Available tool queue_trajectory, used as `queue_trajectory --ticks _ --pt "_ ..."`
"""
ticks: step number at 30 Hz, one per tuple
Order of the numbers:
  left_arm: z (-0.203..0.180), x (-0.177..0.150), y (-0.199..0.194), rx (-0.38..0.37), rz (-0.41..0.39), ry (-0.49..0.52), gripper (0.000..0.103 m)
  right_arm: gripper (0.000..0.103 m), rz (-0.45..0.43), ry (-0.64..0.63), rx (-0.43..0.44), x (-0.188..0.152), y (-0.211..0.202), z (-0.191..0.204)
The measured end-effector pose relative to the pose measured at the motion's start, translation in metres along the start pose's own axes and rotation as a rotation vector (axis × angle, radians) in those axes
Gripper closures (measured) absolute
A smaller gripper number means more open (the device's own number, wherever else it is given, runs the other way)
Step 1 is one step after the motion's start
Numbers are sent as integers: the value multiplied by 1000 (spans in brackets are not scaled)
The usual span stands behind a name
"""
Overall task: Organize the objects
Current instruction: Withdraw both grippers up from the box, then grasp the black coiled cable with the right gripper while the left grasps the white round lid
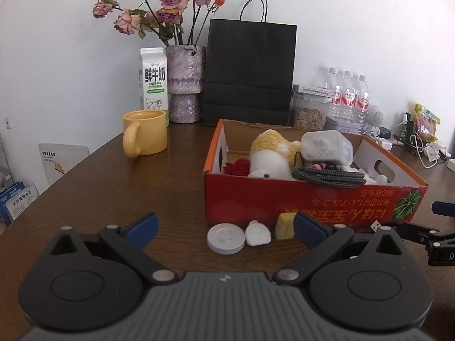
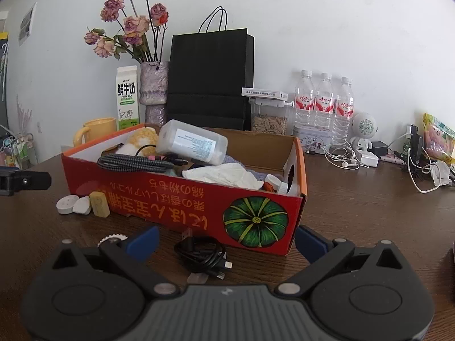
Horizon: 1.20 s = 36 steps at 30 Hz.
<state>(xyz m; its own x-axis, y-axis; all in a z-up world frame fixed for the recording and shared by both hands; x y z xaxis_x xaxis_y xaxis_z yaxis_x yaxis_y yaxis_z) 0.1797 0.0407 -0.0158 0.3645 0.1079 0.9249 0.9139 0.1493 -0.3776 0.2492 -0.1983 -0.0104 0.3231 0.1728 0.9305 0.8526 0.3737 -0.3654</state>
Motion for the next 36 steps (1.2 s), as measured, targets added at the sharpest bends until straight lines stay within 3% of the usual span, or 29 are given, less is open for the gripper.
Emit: queue_trajectory --ticks 5,14,17,19,30,36 --pt "15 -9 -5 15 44 12 0 5 78 -7 -2 -4 11 1" --pt "19 -19 1 43 93 19 0 24 176 -54 -14 -6 36 12" --pt "19 -21 7 53 114 31 0 38 178 -56 2 -5 40 16" --pt "20 -23 13 57 131 31 0 61 173 -61 25 -4 40 19" --pt "25 -16 51 67 202 20 0 61 67 -41 11 3 22 15" --pt "22 -15 67 67 230 26 0 61 60 -23 13 4 21 12"
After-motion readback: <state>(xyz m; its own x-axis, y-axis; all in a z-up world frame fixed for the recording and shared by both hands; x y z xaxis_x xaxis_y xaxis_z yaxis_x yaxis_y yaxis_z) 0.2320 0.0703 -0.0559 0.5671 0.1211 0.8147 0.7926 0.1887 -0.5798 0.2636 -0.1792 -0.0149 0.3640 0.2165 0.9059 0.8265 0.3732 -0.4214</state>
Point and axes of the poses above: each gripper's, at about its wrist camera, not at the fingertips, and y roughly the way its jaws point, z to its left, x to its top, the point moved 3 cm from there along y, roughly the way its jaws point, and after that the axes turned 5 degrees about -z, right-handed, at the moved point
